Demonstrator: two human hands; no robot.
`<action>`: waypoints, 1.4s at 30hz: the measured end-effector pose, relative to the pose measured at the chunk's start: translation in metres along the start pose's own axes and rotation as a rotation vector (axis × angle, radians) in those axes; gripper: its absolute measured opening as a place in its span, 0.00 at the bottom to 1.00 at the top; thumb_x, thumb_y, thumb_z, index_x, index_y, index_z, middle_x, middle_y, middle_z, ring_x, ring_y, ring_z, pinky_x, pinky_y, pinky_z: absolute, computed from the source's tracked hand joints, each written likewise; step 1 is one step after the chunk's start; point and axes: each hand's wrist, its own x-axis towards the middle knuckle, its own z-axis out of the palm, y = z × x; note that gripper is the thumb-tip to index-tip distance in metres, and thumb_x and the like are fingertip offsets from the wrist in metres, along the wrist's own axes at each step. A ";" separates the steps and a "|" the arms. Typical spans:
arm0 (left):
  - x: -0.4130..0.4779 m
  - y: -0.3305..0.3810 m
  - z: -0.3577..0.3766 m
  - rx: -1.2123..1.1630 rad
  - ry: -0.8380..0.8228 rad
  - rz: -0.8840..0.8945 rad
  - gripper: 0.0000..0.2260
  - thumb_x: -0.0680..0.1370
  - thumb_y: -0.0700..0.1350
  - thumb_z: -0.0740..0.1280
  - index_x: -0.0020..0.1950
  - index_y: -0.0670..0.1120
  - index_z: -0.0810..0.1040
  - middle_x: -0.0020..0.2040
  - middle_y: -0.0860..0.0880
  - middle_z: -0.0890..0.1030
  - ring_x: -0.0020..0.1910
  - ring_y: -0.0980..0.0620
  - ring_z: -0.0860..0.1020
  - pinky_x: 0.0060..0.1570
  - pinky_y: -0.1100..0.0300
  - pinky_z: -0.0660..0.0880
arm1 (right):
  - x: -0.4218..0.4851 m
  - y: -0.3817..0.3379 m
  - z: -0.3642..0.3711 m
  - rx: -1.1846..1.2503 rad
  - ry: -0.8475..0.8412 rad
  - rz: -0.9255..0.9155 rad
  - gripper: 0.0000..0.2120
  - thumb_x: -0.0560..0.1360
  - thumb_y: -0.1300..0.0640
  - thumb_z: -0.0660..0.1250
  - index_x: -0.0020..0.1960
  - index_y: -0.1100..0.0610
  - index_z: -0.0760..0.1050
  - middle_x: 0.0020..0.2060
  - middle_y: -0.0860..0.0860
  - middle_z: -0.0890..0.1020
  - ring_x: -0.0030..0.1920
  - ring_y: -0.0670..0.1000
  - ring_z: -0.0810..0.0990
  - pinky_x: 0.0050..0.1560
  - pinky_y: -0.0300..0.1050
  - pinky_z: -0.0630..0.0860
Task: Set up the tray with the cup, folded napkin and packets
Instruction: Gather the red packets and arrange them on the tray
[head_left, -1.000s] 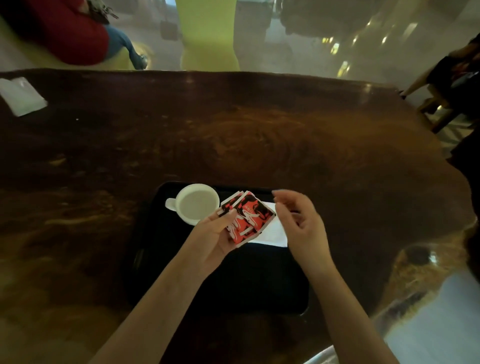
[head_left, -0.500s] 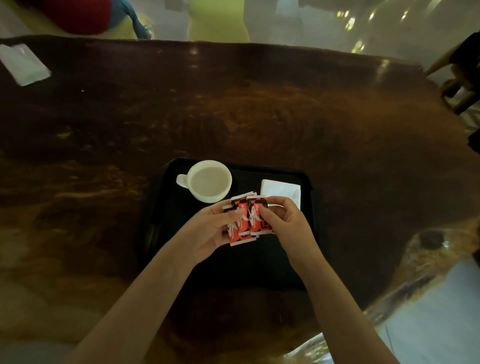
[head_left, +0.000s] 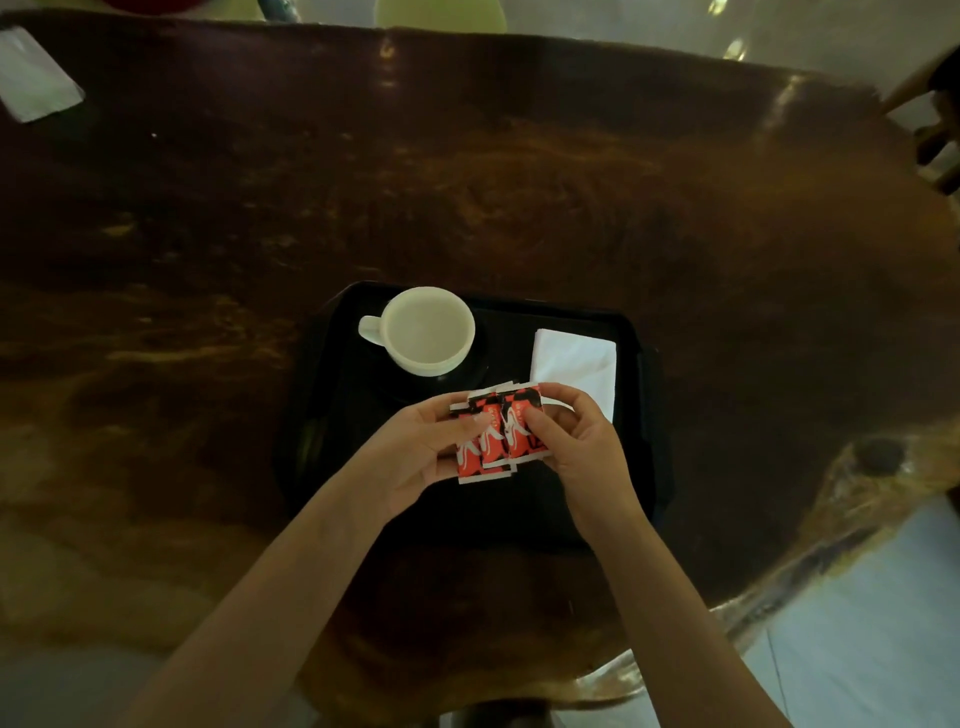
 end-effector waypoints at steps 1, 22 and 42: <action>0.000 -0.001 -0.001 -0.027 -0.005 0.006 0.09 0.76 0.40 0.65 0.55 0.47 0.77 0.50 0.44 0.83 0.49 0.47 0.83 0.45 0.54 0.80 | 0.001 0.001 0.000 -0.003 0.012 -0.003 0.11 0.75 0.57 0.65 0.57 0.53 0.72 0.44 0.50 0.83 0.43 0.46 0.84 0.43 0.37 0.80; 0.032 -0.044 -0.020 0.306 0.373 -0.093 0.13 0.76 0.35 0.62 0.59 0.48 0.76 0.53 0.47 0.80 0.52 0.49 0.80 0.53 0.51 0.78 | 0.013 0.078 0.025 -0.248 0.285 0.174 0.13 0.76 0.57 0.65 0.59 0.52 0.69 0.51 0.50 0.80 0.45 0.45 0.81 0.37 0.33 0.75; 0.041 -0.078 -0.031 1.021 0.605 0.378 0.19 0.73 0.39 0.68 0.64 0.45 0.73 0.57 0.46 0.73 0.53 0.52 0.73 0.51 0.64 0.71 | 0.009 0.102 0.033 -0.782 0.460 -0.012 0.14 0.76 0.53 0.65 0.59 0.58 0.71 0.54 0.53 0.75 0.55 0.50 0.71 0.55 0.45 0.73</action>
